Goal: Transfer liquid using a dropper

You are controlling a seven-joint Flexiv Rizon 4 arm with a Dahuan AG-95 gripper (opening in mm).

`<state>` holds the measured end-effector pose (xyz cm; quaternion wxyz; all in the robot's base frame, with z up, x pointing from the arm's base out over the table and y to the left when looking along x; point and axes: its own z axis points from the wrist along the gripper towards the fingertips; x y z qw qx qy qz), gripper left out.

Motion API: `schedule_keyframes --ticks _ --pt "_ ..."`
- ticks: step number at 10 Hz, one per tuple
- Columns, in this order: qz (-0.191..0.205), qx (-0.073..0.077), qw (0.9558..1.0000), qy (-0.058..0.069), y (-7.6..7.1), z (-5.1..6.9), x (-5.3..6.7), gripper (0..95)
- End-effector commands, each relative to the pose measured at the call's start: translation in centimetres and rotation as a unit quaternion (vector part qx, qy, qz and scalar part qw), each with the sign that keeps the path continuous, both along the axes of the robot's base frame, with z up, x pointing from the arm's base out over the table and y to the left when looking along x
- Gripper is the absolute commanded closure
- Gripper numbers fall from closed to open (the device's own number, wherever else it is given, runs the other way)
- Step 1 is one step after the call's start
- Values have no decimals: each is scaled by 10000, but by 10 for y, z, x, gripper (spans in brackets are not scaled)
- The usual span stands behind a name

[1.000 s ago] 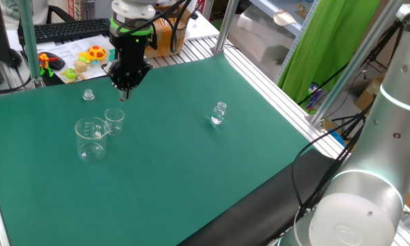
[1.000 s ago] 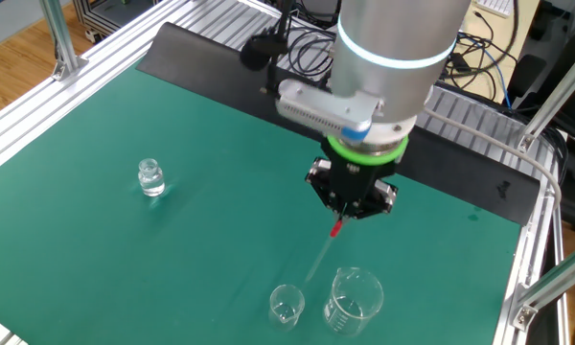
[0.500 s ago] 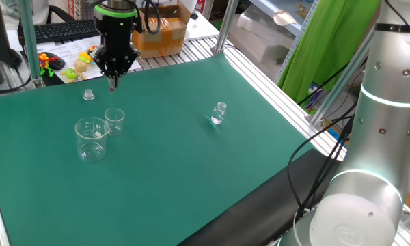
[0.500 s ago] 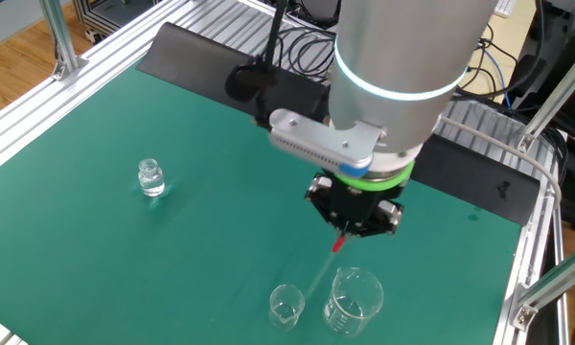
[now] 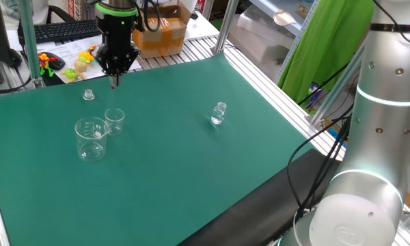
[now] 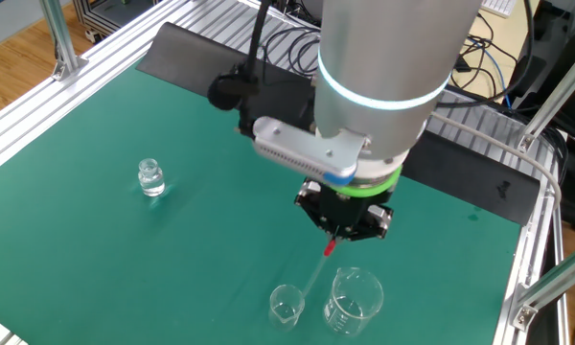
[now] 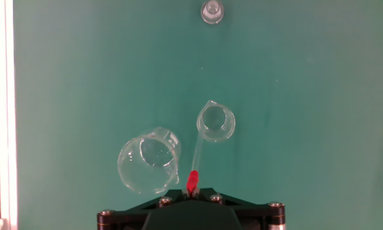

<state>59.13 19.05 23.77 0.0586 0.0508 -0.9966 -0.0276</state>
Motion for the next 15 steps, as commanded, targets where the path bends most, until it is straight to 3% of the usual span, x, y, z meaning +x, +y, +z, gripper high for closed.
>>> schedule_keyframes --ticks 1,4,5,8,10,12,15 --pt "22 12 10000 -33 -5 -6 -1 950" --pt "71 24 10000 -37 -13 -18 0 950" --pt "94 29 9999 -43 -16 -28 1 950" --pt "100 43 9999 -66 -18 -47 3 950" --pt "53 35 10000 -77 -17 -52 3 950" --pt "-47 -7 9999 -139 -17 -51 3 570" --pt "-106 -12 9998 -194 -21 -38 1 570"
